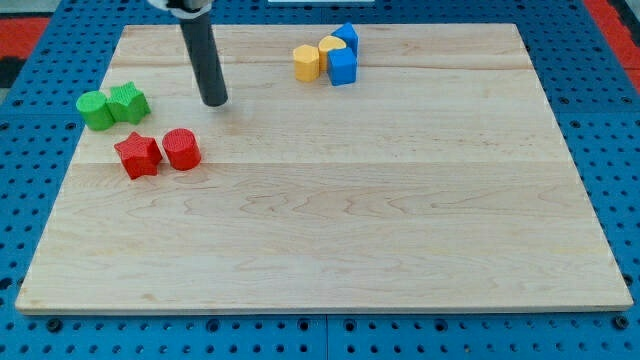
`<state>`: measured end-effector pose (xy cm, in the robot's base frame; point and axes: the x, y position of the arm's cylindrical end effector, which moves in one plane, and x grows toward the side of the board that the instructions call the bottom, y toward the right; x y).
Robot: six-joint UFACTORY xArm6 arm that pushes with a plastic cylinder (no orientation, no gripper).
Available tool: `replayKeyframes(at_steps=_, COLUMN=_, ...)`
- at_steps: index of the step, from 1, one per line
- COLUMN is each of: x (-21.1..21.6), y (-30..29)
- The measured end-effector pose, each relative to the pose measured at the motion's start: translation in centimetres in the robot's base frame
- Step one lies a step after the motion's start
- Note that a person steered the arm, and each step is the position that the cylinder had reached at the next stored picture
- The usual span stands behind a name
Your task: Push the group of blocks slightly down
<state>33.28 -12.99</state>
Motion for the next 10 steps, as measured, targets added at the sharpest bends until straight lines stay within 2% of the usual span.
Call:
replayKeyframes(at_steps=2, x=-4.7, y=0.1)
replayKeyframes(at_steps=6, x=-13.4, y=8.1)
replayKeyframes(at_steps=8, x=-14.0, y=14.3)
replayKeyframes(at_steps=10, x=-13.9, y=18.0)
